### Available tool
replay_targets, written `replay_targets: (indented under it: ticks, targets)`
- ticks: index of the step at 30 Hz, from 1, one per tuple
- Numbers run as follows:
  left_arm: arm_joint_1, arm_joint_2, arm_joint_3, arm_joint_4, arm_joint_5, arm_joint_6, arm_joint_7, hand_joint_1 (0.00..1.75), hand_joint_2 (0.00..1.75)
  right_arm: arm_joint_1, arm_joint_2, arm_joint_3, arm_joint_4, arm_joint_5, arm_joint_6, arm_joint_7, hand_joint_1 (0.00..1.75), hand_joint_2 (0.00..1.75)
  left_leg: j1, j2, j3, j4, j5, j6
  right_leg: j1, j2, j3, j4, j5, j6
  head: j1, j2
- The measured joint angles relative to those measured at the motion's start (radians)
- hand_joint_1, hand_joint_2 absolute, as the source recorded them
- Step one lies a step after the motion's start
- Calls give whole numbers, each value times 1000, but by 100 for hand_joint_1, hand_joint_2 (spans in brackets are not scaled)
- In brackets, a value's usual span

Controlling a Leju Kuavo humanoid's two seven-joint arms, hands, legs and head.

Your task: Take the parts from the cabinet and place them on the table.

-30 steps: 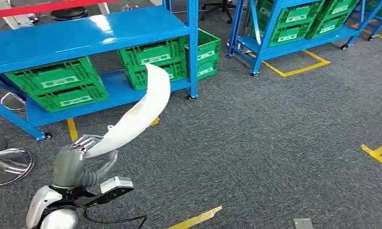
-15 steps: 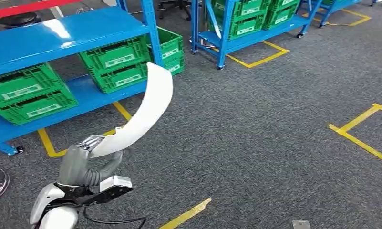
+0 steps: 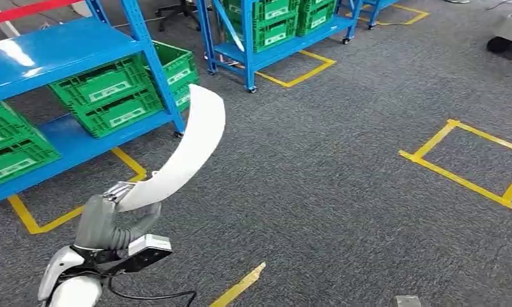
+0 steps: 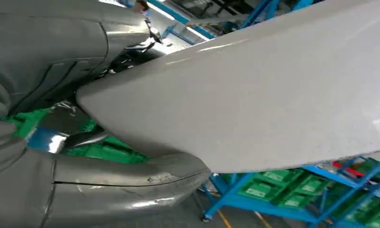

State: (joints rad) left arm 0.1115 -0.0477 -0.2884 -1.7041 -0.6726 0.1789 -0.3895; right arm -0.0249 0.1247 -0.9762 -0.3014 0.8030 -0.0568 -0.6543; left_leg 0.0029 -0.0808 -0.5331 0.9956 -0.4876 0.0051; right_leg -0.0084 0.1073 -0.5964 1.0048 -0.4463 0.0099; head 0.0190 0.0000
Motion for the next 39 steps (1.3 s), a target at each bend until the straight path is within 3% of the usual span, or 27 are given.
replay_targets:
  ticks: [2,3,5,7,8,9,11,12,13,14,17,18,19,20,22,23,25,27,28,29,31,33,34,35,36,38,39]
  targets:
    - [-1,-2,1,5,15,0,-6,175,175,11,1,-4,1,9,-2,8,0,175,-2,16,0,-6,6,6,-3,21,-6,-5,8,14,-1,0]
    - [-2,-5,2,7,19,0,-8,175,175,12,0,-7,2,12,-4,12,0,175,9,36,3,-18,13,11,-4,11,-16,4,1,16,0,0]
    - [-1,-9,6,13,26,-1,-9,175,175,9,3,-13,2,23,-9,19,0,175,6,60,1,-19,15,18,3,-74,-62,98,-65,25,16,0]
    - [-1,-9,14,22,26,0,-9,175,175,6,3,-19,2,29,-11,24,0,175,3,91,-1,-19,15,19,-1,-97,-132,255,-136,31,15,0]
    - [-1,-9,18,26,27,0,-9,175,175,8,3,-23,3,33,-11,26,0,175,3,105,-2,-18,15,19,-2,-100,-152,303,-149,35,15,0]
    - [-1,-9,20,29,27,0,-9,175,175,11,3,-27,2,38,-12,28,0,175,3,118,-2,-18,14,18,-4,-102,-146,300,-137,37,16,0]
    - [-3,-10,27,35,26,3,-8,175,175,13,2,-33,2,44,-13,31,0,175,4,140,1,-17,11,14,-7,-115,-67,166,-62,39,16,0]
    - [-6,-11,31,38,27,3,-9,175,175,12,2,-36,2,47,-13,32,0,175,4,150,3,-15,8,10,-7,-140,-9,65,-24,39,16,0]
    - [-9,-11,34,40,27,4,-9,175,175,10,3,-38,2,50,-13,34,0,175,1,160,5,-14,6,5,-4,-182,20,4,-31,38,16,0]
    - [-11,-11,39,42,27,7,-9,175,175,6,3,-39,2,54,-13,36,0,175,-7,167,3,-7,2,-2,1,-177,33,-5,-30,22,15,0]
    - [-18,-13,45,50,24,16,-8,175,175,12,3,-46,2,61,-16,39,0,175,-6,190,6,-9,4,-14,6,-148,22,2,-30,4,15,0]
    - [-19,-14,49,51,24,19,-9,175,175,12,3,-47,2,65,-16,39,0,175,-3,187,4,-6,-5,-22,0,-138,25,-4,-24,-5,16,0]
    - [-21,-14,52,52,24,21,-9,175,175,12,5,-49,2,69,-16,39,0,175,1,138,-1,15,-25,-29,-2,-129,23,-4,-22,-9,11,0]
    - [-20,-14,53,53,24,24,-9,175,175,9,5,-52,2,75,-16,39,0,175,3,107,-25,73,-64,-31,-2,-120,22,-4,-20,-17,9,0]
    - [-16,-14,63,59,24,26,-9,175,175,6,5,-56,2,78,-16,39,0,175,4,92,-101,239,-142,-34,0,-96,18,-4,-17,-21,9,0]
    - [-15,-13,68,62,24,27,-9,175,175,6,5,-59,2,80,-16,39,0,175,4,90,-130,297,-158,-34,1,-85,18,-4,-17,-21,8,0]
    - [-15,-13,73,67,24,28,-9,175,175,11,6,-62,2,83,-15,39,0,175,4,89,-128,281,-117,-28,4,-61,18,-3,-16,-21,8,0]
    - [-15,-12,76,68,24,28,-9,175,175,10,8,-67,2,86,-15,39,0,175,3,69,-55,124,-20,-13,6,-34,20,-1,-15,-20,8,0]
    - [-16,-12,77,68,25,28,-9,175,175,9,11,-68,2,87,-15,39,0,175,3,24,-18,46,13,-3,5,-23,19,0,-14,-18,9,0]
    - [-15,-13,79,68,26,28,-9,175,175,7,12,-69,2,88,-15,39,0,175,7,-6,-11,20,5,6,13,-15,13,6,-14,-14,11,0]
    - [-17,-13,81,71,26,31,-9,175,175,8,12,-71,2,89,-15,39,0,175,3,8,-8,7,-3,0,2,5,-1,5,-7,-2,11,0]
    - [-18,-15,82,71,26,31,-9,175,175,14,11,-73,2,90,-15,39,0,175,10,29,-5,-10,8,8,5,23,-13,-1,-1,13,9,0]
    - [-19,-16,83,71,26,31,-9,175,175,14,11,-76,2,90,-16,39,0,175,12,46,0,-17,13,11,6,-12,-17,12,-12,15,11,0]
    - [-19,-18,83,71,26,32,-9,175,175,12,12,-76,2,91,-15,39,0,175,12,54,0,-21,15,17,7,-59,-38,54,-46,22,26,0]
    - [-18,-19,84,71,26,32,-9,175,175,8,12,-76,2,91,-15,40,0,175,11,69,-1,-20,15,17,4,-84,-71,125,-84,28,28,0]
    - [-15,-18,87,72,26,32,-9,175,175,6,12,-76,2,91,-15,40,0,175,8,98,-2,-20,13,18,-2,-100,-140,275,-145,37,27,0]
    - [-16,-18,89,73,26,32,-9,175,175,9,12,-76,2,91,-15,40,0,175,8,110,-1,-19,12,17,-4,-102,-151,301,-145,41,28,0]
